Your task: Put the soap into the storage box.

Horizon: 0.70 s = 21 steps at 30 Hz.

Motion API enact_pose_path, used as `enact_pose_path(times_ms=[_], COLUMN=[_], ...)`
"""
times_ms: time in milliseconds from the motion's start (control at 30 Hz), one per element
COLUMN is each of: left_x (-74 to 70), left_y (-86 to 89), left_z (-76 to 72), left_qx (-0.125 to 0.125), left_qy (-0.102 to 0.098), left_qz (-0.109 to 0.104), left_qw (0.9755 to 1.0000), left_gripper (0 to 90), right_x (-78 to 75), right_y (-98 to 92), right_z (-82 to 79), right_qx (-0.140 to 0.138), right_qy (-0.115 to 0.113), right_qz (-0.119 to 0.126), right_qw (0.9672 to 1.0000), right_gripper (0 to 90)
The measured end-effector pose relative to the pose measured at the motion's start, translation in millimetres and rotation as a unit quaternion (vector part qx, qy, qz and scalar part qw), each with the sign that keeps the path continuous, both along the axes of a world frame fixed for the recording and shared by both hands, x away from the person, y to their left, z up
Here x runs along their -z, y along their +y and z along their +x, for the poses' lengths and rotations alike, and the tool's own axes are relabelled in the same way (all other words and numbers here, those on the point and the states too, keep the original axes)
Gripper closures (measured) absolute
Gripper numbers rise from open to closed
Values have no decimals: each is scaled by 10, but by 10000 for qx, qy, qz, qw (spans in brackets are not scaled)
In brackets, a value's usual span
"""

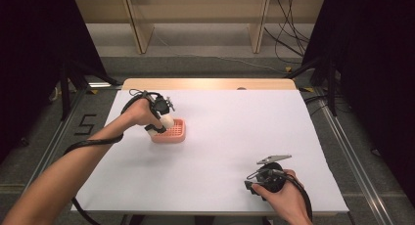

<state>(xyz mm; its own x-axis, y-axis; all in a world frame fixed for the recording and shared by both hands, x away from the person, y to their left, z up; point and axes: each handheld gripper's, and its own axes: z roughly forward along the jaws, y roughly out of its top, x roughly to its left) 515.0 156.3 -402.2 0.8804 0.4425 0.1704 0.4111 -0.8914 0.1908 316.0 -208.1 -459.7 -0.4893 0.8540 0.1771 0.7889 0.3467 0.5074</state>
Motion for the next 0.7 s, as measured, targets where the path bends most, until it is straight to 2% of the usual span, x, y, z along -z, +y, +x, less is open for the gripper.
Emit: enact_pose_path(times_ms=[700], left_x=[30], left_y=[-77], left_z=[51], left_qx=[58], left_qy=[-32], left_qz=[-5], left_qw=[10000], left_gripper=[492], right_x=[1], right_y=[15], right_z=[1], right_qx=[1], right_qy=[-42], right_qz=[5], right_qw=[10000], right_gripper=[485])
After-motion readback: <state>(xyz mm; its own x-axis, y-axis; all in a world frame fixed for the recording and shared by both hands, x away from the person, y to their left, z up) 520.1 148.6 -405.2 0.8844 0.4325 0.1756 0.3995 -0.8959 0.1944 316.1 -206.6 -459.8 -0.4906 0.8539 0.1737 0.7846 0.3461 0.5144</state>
